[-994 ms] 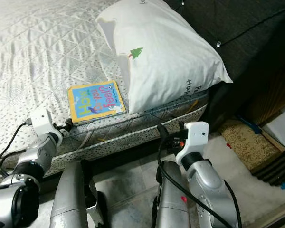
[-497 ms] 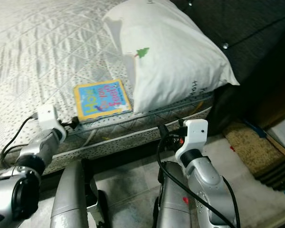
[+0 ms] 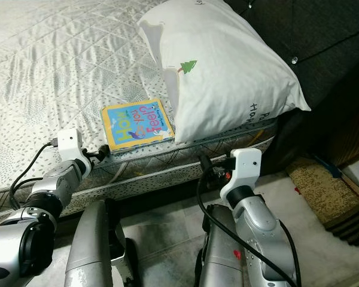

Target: Clean up the room

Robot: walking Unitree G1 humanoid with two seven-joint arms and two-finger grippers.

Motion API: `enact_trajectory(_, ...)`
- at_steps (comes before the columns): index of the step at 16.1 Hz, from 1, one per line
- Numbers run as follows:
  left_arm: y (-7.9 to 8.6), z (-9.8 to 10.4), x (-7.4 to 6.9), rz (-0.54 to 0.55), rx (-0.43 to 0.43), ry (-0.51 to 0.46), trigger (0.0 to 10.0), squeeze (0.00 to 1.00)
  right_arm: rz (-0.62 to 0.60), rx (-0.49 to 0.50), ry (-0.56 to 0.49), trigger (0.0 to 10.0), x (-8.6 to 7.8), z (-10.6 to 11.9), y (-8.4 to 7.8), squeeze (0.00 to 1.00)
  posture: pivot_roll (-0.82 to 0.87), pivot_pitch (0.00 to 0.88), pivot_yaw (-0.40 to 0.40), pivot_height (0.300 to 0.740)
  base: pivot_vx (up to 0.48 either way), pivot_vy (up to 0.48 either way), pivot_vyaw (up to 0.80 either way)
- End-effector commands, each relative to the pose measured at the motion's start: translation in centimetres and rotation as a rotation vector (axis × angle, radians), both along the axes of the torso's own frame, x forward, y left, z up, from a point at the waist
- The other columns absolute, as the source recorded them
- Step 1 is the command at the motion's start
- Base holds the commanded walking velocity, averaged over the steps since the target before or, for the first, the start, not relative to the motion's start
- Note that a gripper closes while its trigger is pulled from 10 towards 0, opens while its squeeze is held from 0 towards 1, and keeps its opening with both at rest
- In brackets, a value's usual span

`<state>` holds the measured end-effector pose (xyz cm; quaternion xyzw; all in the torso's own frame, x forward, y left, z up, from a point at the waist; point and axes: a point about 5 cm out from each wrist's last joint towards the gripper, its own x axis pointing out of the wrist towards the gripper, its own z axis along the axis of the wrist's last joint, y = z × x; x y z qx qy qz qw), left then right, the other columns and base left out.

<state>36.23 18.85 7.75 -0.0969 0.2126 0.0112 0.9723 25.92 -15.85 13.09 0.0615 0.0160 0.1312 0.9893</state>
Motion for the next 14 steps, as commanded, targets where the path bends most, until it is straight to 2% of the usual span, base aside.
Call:
enact_trajectory(1, -2.57, -0.72, -0.16, -0.105, -0.035, 0.038, 10.0, 0.0, -0.01, -0.001, 0.011, 10.0, -0.09, -0.29, -0.33, 0.0, -0.14, 0.155, -0.015, 0.528, 0.0, 0.0, 0.0)
enact_trajectory(14, -2.56, -0.73, -0.16, -0.108, -0.035, 0.038, 10.0, 0.0, -0.01, -0.002, 0.009, 10.0, -0.07, -0.3, -0.34, 0.0, -0.14, 0.155, -0.015, 0.528, 0.0, 0.0, 0.0)
